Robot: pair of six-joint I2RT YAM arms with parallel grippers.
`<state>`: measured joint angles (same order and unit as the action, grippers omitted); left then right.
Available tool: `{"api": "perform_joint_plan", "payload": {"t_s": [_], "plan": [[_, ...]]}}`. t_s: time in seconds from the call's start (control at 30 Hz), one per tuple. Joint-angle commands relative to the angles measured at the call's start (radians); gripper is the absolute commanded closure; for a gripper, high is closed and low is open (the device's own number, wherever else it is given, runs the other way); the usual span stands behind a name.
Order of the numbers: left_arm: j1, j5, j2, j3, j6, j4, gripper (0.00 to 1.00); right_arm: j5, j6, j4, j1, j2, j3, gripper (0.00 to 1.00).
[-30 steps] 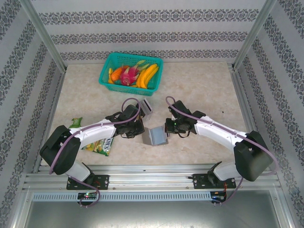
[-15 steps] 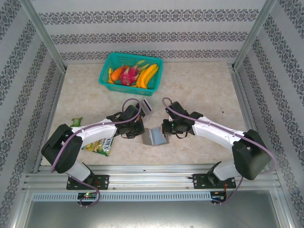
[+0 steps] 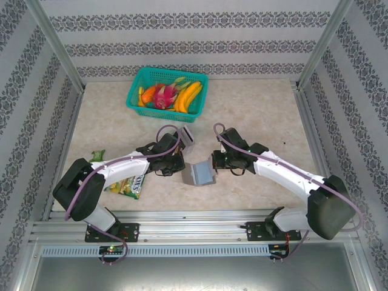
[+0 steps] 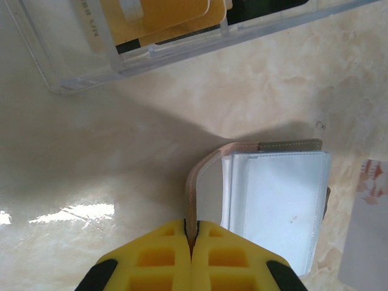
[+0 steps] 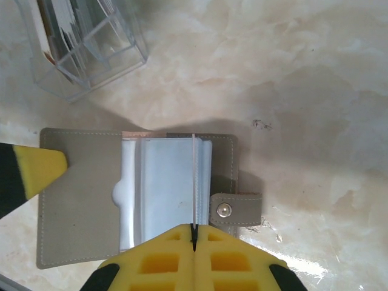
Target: Put the credit cards into the card holder
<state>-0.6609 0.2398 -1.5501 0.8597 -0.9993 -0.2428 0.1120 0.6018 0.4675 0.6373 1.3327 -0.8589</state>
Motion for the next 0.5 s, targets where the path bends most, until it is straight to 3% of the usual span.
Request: {"api": "perform_joint_plan", "payload": {"t_s": [0.0,0.47], "plan": [[-0.002,0.004,-0.011,0.027,0.016,-0.001,1.0,-0.001,-0.004,-0.026,0.002,0.033,0.017,1.0],[-0.002,0.005,-0.016,0.023,0.015,0.003,1.0,0.029,0.024,-0.094,0.037,0.093,0.022,1.0]]}}
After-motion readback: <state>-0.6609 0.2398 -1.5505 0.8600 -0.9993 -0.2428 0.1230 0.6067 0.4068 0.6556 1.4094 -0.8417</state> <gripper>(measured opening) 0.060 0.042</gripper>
